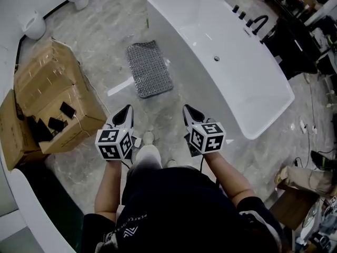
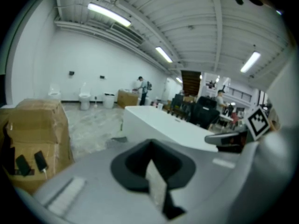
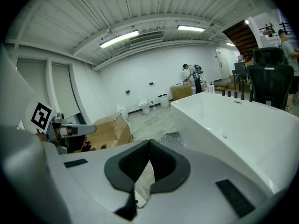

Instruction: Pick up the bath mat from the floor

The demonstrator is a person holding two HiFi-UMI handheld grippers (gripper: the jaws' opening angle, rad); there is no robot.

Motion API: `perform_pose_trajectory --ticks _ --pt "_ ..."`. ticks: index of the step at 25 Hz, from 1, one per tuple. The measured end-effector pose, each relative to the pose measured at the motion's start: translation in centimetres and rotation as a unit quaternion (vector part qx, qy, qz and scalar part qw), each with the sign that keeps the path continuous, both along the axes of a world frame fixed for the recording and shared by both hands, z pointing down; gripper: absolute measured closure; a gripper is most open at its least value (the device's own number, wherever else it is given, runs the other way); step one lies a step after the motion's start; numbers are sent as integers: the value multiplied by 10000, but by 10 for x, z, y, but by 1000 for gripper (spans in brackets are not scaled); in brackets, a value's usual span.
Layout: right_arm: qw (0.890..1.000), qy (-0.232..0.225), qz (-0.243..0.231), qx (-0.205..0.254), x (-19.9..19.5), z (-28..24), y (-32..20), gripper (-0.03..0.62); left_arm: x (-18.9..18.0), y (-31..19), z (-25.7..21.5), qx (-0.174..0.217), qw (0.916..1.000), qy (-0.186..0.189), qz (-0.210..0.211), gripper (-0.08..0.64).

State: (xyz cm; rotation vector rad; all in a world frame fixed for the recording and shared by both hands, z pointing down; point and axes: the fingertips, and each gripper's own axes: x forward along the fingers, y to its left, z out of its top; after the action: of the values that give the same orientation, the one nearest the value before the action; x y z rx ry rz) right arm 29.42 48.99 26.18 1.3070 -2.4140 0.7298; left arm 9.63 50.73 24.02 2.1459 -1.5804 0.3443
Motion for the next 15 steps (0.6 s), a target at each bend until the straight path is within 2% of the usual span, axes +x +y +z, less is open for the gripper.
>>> perform_pose_trajectory --ticks 7,15 --pt "9999 28 50 -86 -53 5 -65 594 -42 -66 12 -166 9995 29 262 554" --pt "9996 122 4 -239 -95 20 -121 594 -80 -124 24 -302 9980 4 551 554"
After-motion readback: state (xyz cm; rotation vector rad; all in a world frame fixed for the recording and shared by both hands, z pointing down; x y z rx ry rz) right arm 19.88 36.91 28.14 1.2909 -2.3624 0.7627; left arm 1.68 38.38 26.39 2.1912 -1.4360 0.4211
